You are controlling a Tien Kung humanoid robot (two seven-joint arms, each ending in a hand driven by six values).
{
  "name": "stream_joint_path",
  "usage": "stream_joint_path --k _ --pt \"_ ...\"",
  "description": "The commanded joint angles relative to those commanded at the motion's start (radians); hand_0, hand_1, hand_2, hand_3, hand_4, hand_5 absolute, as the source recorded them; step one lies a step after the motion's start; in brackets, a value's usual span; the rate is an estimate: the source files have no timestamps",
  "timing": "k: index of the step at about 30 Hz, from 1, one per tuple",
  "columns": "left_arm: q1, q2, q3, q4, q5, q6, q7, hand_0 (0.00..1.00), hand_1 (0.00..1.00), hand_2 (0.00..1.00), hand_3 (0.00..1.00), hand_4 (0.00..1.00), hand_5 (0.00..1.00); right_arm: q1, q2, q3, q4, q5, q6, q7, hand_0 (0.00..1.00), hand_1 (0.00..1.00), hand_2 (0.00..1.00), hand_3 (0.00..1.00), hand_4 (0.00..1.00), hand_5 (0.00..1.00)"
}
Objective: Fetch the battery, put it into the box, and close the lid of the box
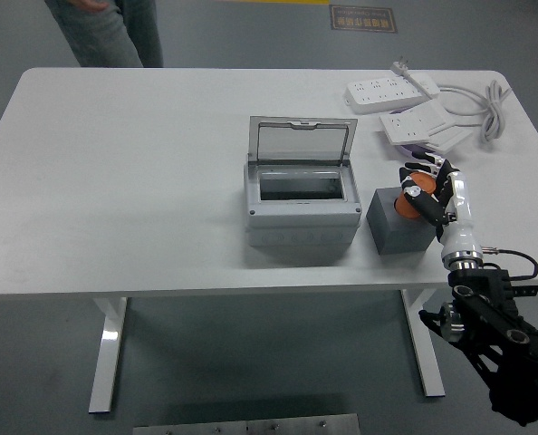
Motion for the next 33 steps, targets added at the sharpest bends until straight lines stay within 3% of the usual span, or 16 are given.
stream_joint_path --k 24,30,31,33 --pt "-0.009 0.002 0.001 0.002 0.005 0.004 -0.007 0.602 0.699 0.590 0.558 0.590 0.028 0.003 -0.001 -0.028 -0.023 0.004 -0.009 -0.016 0.618 0.570 0.576 0.649 0.705 0.209" --pt "-0.011 0.003 0.003 0.002 0.001 0.006 -0.009 0.602 0.699 0.590 0.558 0.589 0.029 0.003 -0.001 -0.028 -0.023 0.010 -0.020 -0.016 0.613 0.566 0.573 0.636 0.673 0.189" --pt "-0.011 0.003 0.003 0.002 0.001 0.006 -0.009 0.601 0.700 0.591 0.557 0.589 0.029 0.003 -0.001 -0.027 -0.023 0.012 -0.024 -0.015 0.648 0.572 0.569 0.633 0.593 0.132" --pt "-0.011 0.003 0.003 0.002 0.000 0.007 -0.009 0.601 0.700 0.591 0.557 0.589 0.029 0.003 -0.001 -0.027 -0.022 0.015 -0.028 -0.016 0.648 0.572 0.569 0.633 0.593 0.132"
